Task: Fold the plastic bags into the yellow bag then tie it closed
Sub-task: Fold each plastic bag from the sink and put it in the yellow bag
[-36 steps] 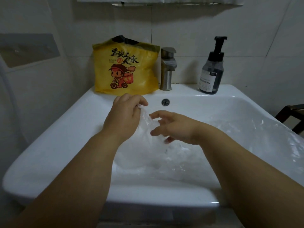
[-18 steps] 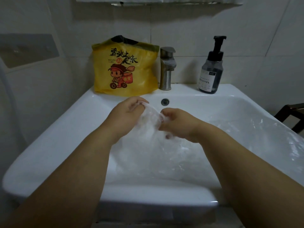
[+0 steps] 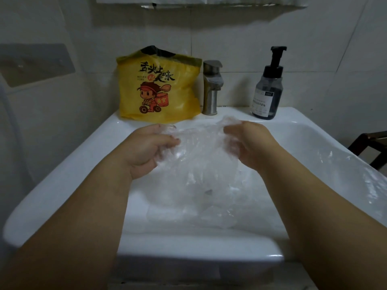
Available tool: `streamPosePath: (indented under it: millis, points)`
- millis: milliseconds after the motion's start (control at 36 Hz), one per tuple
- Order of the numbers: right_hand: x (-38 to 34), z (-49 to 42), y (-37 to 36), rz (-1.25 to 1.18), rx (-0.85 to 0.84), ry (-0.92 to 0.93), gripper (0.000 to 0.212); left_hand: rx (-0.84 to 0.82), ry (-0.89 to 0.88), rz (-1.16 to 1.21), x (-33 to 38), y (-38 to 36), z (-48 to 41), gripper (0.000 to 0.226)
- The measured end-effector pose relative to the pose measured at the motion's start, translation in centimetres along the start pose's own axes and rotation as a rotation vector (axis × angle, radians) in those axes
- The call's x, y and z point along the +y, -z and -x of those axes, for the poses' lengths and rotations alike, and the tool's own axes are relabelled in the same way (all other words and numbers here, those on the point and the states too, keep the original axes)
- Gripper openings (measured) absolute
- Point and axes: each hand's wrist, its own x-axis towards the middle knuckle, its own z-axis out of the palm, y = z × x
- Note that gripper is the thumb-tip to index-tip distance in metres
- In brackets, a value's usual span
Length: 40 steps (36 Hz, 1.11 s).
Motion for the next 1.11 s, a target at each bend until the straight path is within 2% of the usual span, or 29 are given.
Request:
streamPosePath:
  millis: [56, 139, 194, 222, 278, 306, 333, 389, 417, 472, 556, 611, 694, 722, 806, 944, 1028, 1083, 1111]
  points:
    - [-0.4, 0.7, -0.1, -0.187, -0.075, -0.04, 0.018, -0.036, 0.01, 0.026, 0.1, 0.3, -0.1, 0.03]
    - [-0.8, 1.3, -0.2, -0.382, -0.081, -0.006, 0.045, -0.035, 0.022, 0.05, 0.1, 0.6, 0.0, 0.031]
    - [-1.0, 1.6, -0.3, -0.403, -0.022, 0.001, 0.051, -0.043, 0.015, 0.025, 0.2, 0.5, 0.1, 0.026]
    - [-1.0, 1.7, -0.4, -0.392, -0.009, 0.0, 0.045, -0.043, 0.016, 0.002, 0.1, 0.5, 0.0, 0.026]
    - [-1.2, 2.3, -0.5, -0.339, -0.009, 0.003, 0.014, -0.02, 0.031, -0.134, -0.1, 0.3, 0.0, 0.025]
    - [-1.3, 2.5, -0.5, -0.302, -0.003, 0.009, 0.009, 0.002, 0.037, -0.255, -0.3, 0.2, 0.1, 0.036]
    - [-1.3, 2.7, -0.6, -0.243, 0.016, 0.022, 0.018, 0.03, 0.044, -0.406, -0.5, 0.3, -0.1, 0.052]
    - [-1.3, 3.0, -0.9, -0.148, 0.045, 0.043, 0.021, 0.092, 0.011, -0.638, -0.8, -0.1, 0.1, 0.076]
    - [-1.3, 3.1, -1.1, -0.137, 0.045, 0.042, 0.02, 0.095, -0.045, -0.657, -0.8, -0.4, 0.3, 0.085]
    - [-1.1, 3.1, -1.4, -0.144, -0.002, 0.051, 0.021, 0.08, -0.191, -0.526, -0.6, -1.0, 0.7, 0.093]
    - [-0.8, 2.7, -1.4, -0.113, -0.075, 0.041, 0.018, 0.097, -0.297, -0.41, -0.2, -1.9, 1.0, 0.079]
    - [-0.8, 2.7, -1.5, -0.132, -0.113, 0.012, 0.014, 0.098, -0.28, -0.495, -0.5, -2.4, 0.9, 0.06]
    - [-0.7, 2.3, -1.6, -0.161, -0.149, -0.034, 0.018, 0.018, -0.219, -0.614, -1.2, -2.8, 0.8, 0.025]
    - [-0.7, 2.2, -1.7, -0.161, -0.164, -0.042, 0.018, -0.013, -0.191, -0.628, -1.2, -2.7, 0.8, 0.019]
    - [-0.7, 2.0, -1.6, -0.121, -0.187, -0.051, 0.012, -0.074, -0.174, -0.661, -1.1, -2.4, 0.9, 0.034]
    - [-0.8, 1.7, -0.9, -0.172, -0.162, -0.102, 0.017, -0.01, -0.188, -0.444, -1.0, -2.1, 0.6, 0.024]
    - [-0.6, 1.2, -0.4, -0.28, -0.303, -0.212, 0.045, 0.124, -0.198, -0.227, -0.7, -1.7, 0.0, 0.023]
    - [-0.3, 1.2, -0.4, -0.237, -0.386, -0.262, 0.067, 0.236, -0.201, -0.164, -0.7, -1.0, -0.6, 0.022]
    - [0.0, 1.1, -0.5, -0.169, -0.415, -0.267, 0.068, 0.29, -0.208, -0.137, -0.7, -0.6, -0.9, 0.024]
